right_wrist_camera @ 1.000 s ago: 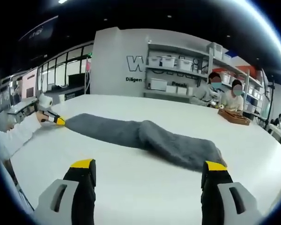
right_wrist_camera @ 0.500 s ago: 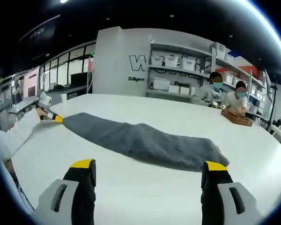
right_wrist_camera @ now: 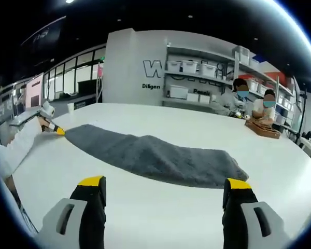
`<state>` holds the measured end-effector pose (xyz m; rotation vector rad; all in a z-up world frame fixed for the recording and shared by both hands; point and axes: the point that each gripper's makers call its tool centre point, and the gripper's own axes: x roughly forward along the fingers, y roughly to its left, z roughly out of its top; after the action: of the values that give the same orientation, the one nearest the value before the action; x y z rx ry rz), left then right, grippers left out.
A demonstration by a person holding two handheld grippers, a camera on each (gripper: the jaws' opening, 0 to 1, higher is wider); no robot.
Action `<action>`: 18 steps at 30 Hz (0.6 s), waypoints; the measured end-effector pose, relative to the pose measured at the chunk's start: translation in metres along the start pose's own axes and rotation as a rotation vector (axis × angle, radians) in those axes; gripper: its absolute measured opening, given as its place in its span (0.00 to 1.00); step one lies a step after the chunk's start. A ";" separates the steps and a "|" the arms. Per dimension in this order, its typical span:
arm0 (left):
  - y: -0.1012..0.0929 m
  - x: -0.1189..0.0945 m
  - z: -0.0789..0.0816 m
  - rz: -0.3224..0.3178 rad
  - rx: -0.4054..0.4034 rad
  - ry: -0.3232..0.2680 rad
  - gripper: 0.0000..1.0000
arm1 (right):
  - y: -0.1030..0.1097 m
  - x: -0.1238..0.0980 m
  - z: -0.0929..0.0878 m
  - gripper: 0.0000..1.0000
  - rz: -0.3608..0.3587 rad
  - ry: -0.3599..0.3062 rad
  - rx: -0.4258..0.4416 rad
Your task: Open the folded towel by lifting each exposed corner and separating the folded layers until the towel lies flat within the target outline without major curled edges
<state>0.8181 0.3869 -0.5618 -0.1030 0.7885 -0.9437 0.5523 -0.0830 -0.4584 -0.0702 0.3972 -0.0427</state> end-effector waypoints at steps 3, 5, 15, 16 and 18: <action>0.000 -0.004 -0.003 -0.006 -0.005 0.020 0.02 | 0.002 0.001 -0.001 0.93 0.001 0.005 0.001; -0.001 -0.006 -0.006 -0.010 -0.009 0.033 0.02 | 0.003 0.001 -0.002 0.93 0.002 0.006 0.001; -0.009 -0.014 -0.018 -0.015 -0.006 0.067 0.04 | 0.007 0.003 0.000 0.94 0.008 0.004 -0.001; -0.008 -0.014 -0.016 -0.014 -0.007 0.066 0.06 | 0.009 0.003 0.000 0.94 0.011 0.004 0.000; -0.004 -0.016 -0.016 0.018 -0.009 0.072 0.12 | 0.012 0.003 0.000 0.94 0.017 0.004 0.000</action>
<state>0.7997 0.4003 -0.5629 -0.0702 0.8593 -0.9306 0.5556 -0.0710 -0.4609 -0.0665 0.4022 -0.0260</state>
